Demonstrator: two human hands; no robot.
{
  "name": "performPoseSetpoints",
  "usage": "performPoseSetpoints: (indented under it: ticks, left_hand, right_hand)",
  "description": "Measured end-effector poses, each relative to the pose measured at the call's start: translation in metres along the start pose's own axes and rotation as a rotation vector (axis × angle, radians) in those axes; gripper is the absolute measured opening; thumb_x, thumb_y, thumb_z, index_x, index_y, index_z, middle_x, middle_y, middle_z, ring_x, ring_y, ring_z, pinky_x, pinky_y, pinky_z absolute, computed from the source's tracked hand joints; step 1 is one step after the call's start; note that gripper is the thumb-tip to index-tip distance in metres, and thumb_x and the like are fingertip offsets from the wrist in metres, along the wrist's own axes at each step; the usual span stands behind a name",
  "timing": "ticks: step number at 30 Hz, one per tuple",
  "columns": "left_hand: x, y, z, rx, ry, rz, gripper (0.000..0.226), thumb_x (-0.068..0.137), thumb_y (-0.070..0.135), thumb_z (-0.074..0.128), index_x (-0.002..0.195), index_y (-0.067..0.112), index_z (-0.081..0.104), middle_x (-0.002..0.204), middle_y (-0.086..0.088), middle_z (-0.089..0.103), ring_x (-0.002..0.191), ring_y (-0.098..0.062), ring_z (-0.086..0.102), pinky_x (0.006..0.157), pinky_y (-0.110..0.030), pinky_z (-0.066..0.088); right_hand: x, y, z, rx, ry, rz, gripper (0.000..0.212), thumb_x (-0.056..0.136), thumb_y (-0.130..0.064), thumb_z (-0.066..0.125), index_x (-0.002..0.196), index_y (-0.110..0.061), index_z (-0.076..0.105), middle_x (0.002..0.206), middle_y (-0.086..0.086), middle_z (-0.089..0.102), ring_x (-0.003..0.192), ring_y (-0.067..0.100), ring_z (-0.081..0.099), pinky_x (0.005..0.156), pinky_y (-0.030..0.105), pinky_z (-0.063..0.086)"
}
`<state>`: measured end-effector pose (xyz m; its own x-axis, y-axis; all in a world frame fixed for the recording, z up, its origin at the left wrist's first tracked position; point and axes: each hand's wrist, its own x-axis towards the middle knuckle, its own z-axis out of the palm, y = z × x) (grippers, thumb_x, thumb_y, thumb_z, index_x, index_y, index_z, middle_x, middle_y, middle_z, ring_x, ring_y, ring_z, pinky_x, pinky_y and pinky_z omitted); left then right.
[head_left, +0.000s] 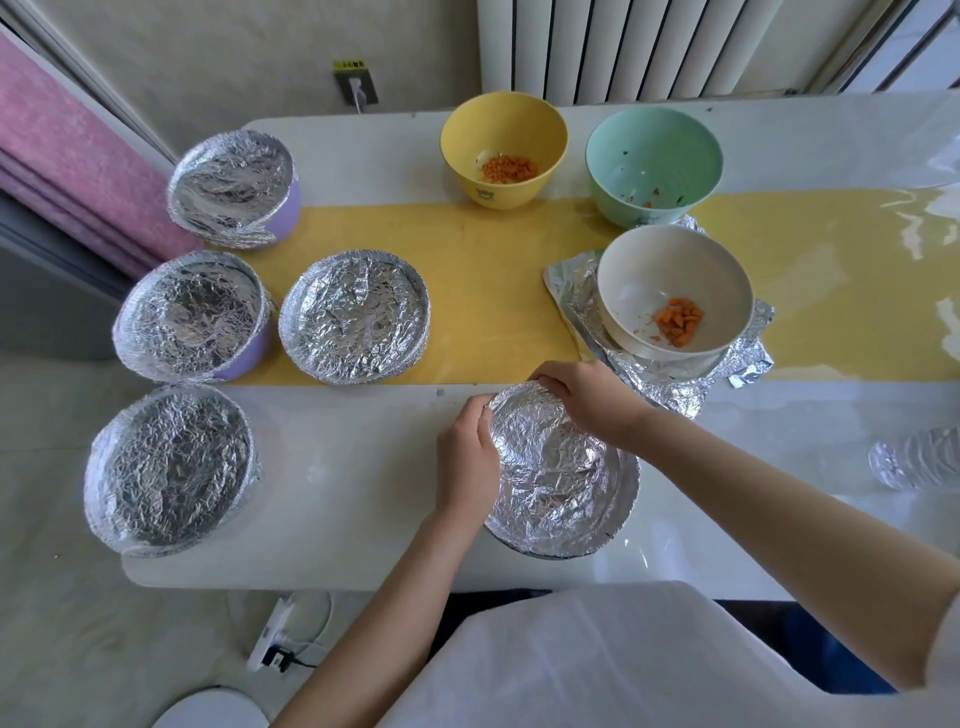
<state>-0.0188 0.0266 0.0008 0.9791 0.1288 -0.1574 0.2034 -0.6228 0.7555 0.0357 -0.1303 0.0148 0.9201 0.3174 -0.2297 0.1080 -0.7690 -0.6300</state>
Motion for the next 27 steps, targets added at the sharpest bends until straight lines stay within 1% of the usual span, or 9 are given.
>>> performPoseSetpoints:
  ticks: [4,6,8,12,16,19,20,23,27]
  left_hand:
    - [0.0,0.0,0.002,0.015,0.04,-0.015,0.026,0.097,0.003,0.04,0.111,0.005,0.062,0.096,-0.015,0.069,0.085,-0.03,0.061,0.063,-0.024,0.033]
    - [-0.001,0.001,0.003,0.022,0.052,-0.003,0.026,0.096,0.003,0.041,0.11,0.004,0.063,0.091,-0.016,0.069,0.082,-0.034,0.06,0.061,-0.025,0.031]
    - [-0.001,0.0,0.003,0.026,0.055,0.004,0.025,0.097,0.004,0.041,0.109,0.004,0.063,0.087,-0.016,0.069,0.079,-0.034,0.06,0.06,-0.025,0.028]
    - [-0.002,-0.001,0.005,0.031,0.065,0.018,0.025,0.097,0.005,0.04,0.109,0.003,0.063,0.092,-0.016,0.069,0.081,-0.033,0.06,0.06,-0.024,0.029]
    - [-0.007,-0.003,0.003,0.031,0.1,0.051,0.027,0.097,0.004,0.04,0.114,0.005,0.061,0.101,-0.013,0.069,0.092,-0.03,0.063,0.066,-0.016,0.033]
    - [-0.009,0.0,-0.005,0.037,0.178,0.163,0.029,0.094,-0.002,0.043,0.116,0.005,0.061,0.107,-0.012,0.068,0.097,-0.028,0.063,0.075,-0.014,0.036]
    - [-0.008,0.002,-0.008,0.04,0.198,0.213,0.031,0.092,-0.005,0.044,0.117,0.005,0.06,0.108,-0.011,0.068,0.097,-0.026,0.064,0.078,-0.015,0.038]
    - [-0.005,0.004,-0.015,0.003,0.222,0.344,0.034,0.092,0.0,0.042,0.122,0.011,0.055,0.116,-0.008,0.066,0.103,-0.014,0.059,0.085,-0.018,0.043]
    - [-0.002,0.0,-0.017,0.025,0.213,0.5,0.028,0.095,0.011,0.035,0.119,0.017,0.048,0.119,-0.012,0.063,0.108,-0.015,0.056,0.092,-0.02,0.044]
  right_hand:
    - [0.004,-0.002,0.0,-0.224,-0.066,0.017,0.021,0.095,-0.003,0.044,0.101,-0.008,0.063,0.076,0.015,0.065,0.066,0.032,0.058,0.058,0.04,0.048]
    - [0.007,-0.007,-0.004,-0.33,-0.131,0.035,0.02,0.094,0.0,0.041,0.089,-0.012,0.055,0.067,0.007,0.057,0.063,0.027,0.052,0.049,0.032,0.038]
    - [0.012,-0.011,-0.006,-0.309,-0.195,0.041,0.021,0.093,0.001,0.038,0.081,-0.012,0.049,0.065,0.001,0.05,0.064,0.024,0.047,0.051,0.029,0.035]
    - [0.016,-0.011,-0.001,-0.21,-0.222,0.073,0.023,0.096,-0.004,0.039,0.096,-0.001,0.063,0.088,0.014,0.066,0.078,0.03,0.059,0.068,0.035,0.046]
    - [0.013,-0.017,-0.005,-0.096,-0.225,0.066,0.027,0.099,-0.014,0.042,0.113,-0.005,0.063,0.105,0.011,0.067,0.093,0.026,0.06,0.076,0.029,0.042]
    - [0.007,-0.022,-0.013,0.042,-0.156,0.021,0.028,0.099,-0.016,0.043,0.119,-0.007,0.061,0.101,0.003,0.066,0.076,0.01,0.056,0.065,0.011,0.039]
    - [0.005,-0.024,-0.015,0.084,-0.118,-0.005,0.028,0.099,-0.016,0.044,0.12,-0.008,0.061,0.103,0.003,0.066,0.076,0.01,0.056,0.065,0.011,0.039]
    - [-0.001,-0.028,-0.016,0.203,-0.043,-0.07,0.031,0.098,-0.018,0.047,0.125,-0.007,0.058,0.119,0.006,0.064,0.103,0.018,0.059,0.077,0.012,0.036]
    - [-0.007,-0.022,-0.01,0.245,-0.01,-0.087,0.031,0.097,-0.02,0.049,0.122,-0.007,0.06,0.118,0.008,0.062,0.106,0.019,0.058,0.078,0.006,0.035]
